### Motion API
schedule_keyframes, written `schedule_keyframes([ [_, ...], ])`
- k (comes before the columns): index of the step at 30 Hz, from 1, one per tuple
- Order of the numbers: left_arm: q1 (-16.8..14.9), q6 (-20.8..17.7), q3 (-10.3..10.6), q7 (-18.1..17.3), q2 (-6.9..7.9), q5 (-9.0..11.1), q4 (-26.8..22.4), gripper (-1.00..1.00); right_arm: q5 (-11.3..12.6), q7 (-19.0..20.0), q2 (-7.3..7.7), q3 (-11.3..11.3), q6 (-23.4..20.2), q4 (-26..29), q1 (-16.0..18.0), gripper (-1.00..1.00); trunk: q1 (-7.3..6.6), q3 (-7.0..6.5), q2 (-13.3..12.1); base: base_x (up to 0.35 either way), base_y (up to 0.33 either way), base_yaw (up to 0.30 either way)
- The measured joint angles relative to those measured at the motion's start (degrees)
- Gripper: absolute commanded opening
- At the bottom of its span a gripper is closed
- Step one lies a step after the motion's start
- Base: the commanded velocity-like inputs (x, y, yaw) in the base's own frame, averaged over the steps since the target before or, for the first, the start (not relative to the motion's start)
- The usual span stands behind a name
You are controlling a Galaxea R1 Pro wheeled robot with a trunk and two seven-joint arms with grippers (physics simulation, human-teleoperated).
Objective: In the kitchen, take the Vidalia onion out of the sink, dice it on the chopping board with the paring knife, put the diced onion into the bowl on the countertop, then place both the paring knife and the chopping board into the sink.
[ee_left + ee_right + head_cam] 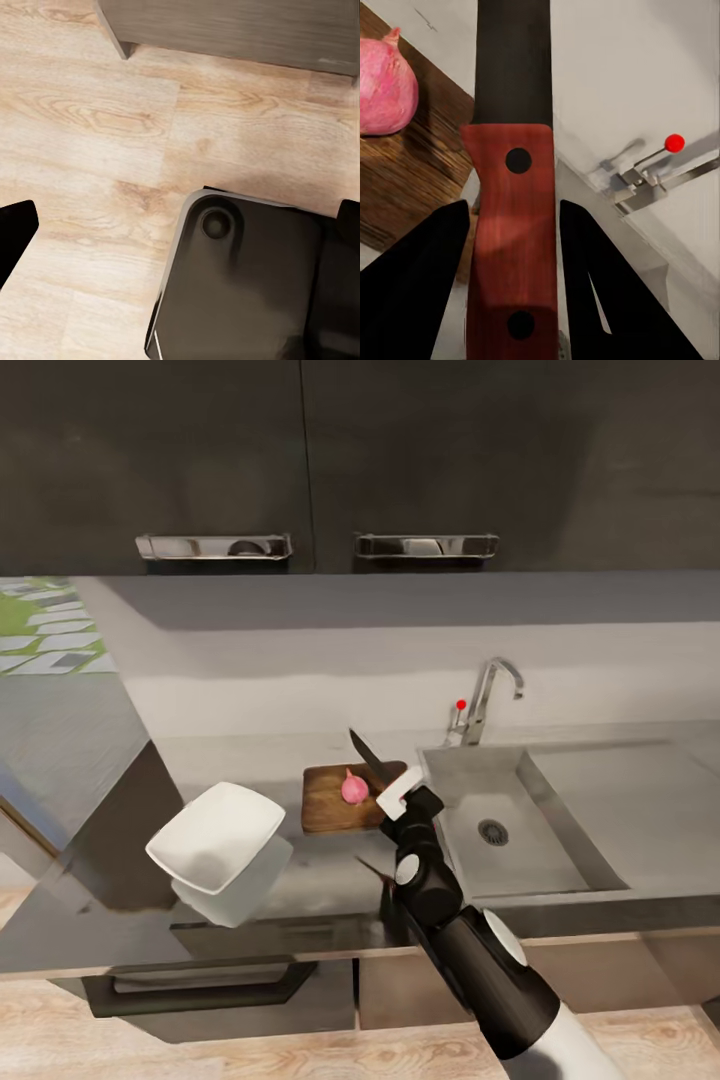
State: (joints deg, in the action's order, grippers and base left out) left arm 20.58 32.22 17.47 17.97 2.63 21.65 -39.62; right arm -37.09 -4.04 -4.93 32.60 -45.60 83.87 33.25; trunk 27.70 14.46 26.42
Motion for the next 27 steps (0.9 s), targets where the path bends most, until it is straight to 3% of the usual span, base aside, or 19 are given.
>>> schedule_keyframes([
  [9,0.0,0.0,0.0,0.0,0.0,0.0,0.0,1.0,0.0,-2.6,-0.01,0.3,-0.3,-1.1,0.0,-1.0,0.0,0.0,0.0,0.209,0.0,0.0],
  [14,0.0,0.0,0.0,0.0,0.0,0.0,0.0,1.0,-0.1,-2.7,0.0,0.6,-3.3,-1.6,0.0,-1.0,0.01,0.0,0.0,0.16,0.0,0.0],
  [17,0.0,0.0,0.0,0.0,0.0,0.0,0.0,1.0,-0.1,-2.7,0.1,2.5,-4.2,-2.0,0.0,-1.0,0.01,0.0,0.0,0.119,0.0,0.0],
  [19,0.0,0.0,0.0,0.0,0.0,0.0,0.0,1.0,0.0,-2.8,0.28,5.3,-4.4,-2.3,0.0,-1.0,0.01,0.0,0.0,0.102,0.0,0.0],
  [22,0.0,0.0,0.0,0.0,0.0,0.0,0.0,1.0,-0.1,-3.0,0.39,7.6,-4.6,-2.6,0.0,-1.0,0.01,0.0,0.0,0.082,0.0,0.0],
  [27,0.0,0.0,0.0,0.0,0.0,0.0,0.0,1.0,-0.1,-4.2,0.43,8.7,-4.7,-3.3,0.0,-1.0,0.02,0.0,0.0,0.024,0.0,0.0],
])
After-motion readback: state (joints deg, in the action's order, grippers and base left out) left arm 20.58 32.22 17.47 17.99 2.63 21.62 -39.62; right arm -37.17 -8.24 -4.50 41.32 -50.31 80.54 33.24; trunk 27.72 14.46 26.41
